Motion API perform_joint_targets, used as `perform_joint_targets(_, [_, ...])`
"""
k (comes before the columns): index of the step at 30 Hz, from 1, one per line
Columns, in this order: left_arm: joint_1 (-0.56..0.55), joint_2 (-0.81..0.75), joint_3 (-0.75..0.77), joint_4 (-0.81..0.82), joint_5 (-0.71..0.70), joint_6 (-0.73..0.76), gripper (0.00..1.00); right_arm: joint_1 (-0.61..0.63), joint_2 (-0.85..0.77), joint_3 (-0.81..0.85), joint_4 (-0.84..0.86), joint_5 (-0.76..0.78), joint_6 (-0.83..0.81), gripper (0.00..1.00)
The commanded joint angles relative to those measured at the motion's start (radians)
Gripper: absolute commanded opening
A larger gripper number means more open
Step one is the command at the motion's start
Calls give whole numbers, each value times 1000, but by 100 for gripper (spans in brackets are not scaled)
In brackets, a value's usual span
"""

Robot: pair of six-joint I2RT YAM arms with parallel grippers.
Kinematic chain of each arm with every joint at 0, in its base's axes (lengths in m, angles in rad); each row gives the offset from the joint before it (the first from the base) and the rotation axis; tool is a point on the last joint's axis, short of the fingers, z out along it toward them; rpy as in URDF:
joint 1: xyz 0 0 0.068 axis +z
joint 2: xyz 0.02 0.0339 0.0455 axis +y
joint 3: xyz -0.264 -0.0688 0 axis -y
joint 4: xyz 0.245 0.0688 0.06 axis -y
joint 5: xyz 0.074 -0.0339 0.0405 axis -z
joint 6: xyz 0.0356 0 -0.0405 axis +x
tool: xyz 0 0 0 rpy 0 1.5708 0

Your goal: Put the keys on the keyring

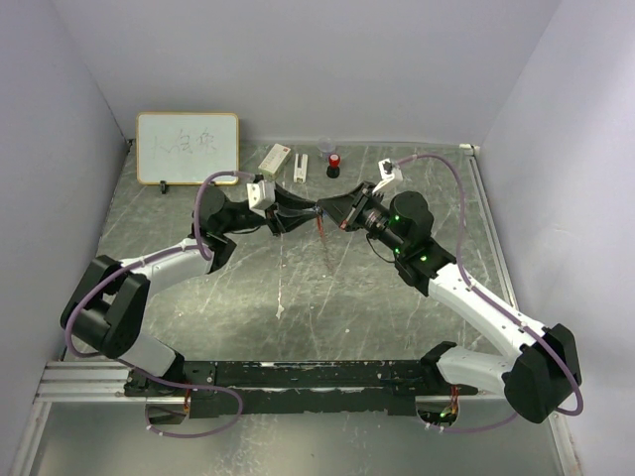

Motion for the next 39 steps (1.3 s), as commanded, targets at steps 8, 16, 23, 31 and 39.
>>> perform_joint_targets(8, [-4, 16, 37, 44, 42, -20, 36, 4, -16, 42, 8, -16, -17, 0])
perform_joint_targets(16, [-4, 25, 47, 42, 62, -25, 15, 4, -10, 50, 6, -23, -22, 0])
perform_joint_targets(23, [-4, 27, 42, 67, 64, -24, 7, 4, -13, 57, -16, -15, -32, 0])
perform_joint_targets(31, [22, 45, 33, 197, 105, -107, 7, -6, -60, 86, -130, 88, -129, 23])
perform_joint_targets(39, [47, 49, 50, 246, 145, -160, 7, -64, -129, 65, -182, 133, -328, 23])
